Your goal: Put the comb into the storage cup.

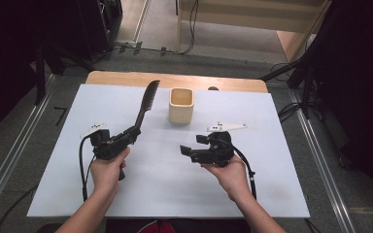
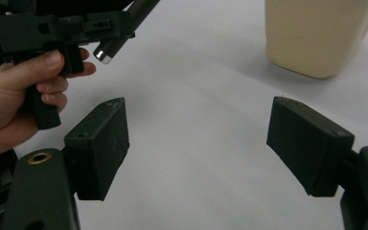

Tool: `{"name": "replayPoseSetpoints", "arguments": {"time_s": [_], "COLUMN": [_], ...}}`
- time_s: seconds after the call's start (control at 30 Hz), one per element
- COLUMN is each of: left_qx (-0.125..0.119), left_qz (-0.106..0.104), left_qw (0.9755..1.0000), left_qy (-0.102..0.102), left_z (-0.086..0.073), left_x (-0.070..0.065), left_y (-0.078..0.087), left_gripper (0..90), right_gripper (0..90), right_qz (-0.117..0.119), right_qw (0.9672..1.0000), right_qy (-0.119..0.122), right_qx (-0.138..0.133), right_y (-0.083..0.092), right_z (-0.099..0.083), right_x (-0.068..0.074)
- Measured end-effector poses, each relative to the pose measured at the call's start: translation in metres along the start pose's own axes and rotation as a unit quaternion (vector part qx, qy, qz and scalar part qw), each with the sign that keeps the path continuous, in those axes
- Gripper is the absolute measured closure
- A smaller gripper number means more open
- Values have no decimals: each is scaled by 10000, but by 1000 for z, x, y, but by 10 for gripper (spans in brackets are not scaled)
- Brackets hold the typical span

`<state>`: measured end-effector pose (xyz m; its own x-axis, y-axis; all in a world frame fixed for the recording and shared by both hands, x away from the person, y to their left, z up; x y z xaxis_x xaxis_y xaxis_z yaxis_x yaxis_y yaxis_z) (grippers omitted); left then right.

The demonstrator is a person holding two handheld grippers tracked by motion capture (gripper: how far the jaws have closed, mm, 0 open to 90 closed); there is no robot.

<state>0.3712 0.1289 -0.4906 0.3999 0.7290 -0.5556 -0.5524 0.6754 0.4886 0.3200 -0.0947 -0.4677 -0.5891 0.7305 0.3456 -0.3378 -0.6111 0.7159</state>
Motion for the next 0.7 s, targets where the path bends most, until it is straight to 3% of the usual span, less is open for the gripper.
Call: {"name": "replayPoseSetpoints", "arguments": {"time_s": [0.2, 0.7], "left_qx": [7, -134], "left_qz": [-3, 89], "left_qw": [10000, 9999], "left_qy": [-1, -19], "left_z": [-1, 1], "left_x": [0, 2], "left_y": [-1, -5], "left_gripper": [737, 737], "right_gripper": [215, 234], "right_qz": [122, 145], "right_qw": [9999, 9998], "right_qy": [-49, -53], "right_qx": [12, -86], "right_y": [-9, -28], "right_z": [16, 58], "right_x": [4, 13]}}
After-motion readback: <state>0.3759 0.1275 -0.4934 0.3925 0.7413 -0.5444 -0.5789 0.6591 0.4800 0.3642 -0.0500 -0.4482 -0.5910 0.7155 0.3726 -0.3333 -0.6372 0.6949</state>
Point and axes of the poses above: each handheld gripper's, and its own axes: y roughly backward along the jaws, z roughly out of its top, x roughly to its left, the point moved 8 cm from there along -y, roughly forward along the jaws, and after that the axes turned 13 degrees about x, right-handed, at the moved point
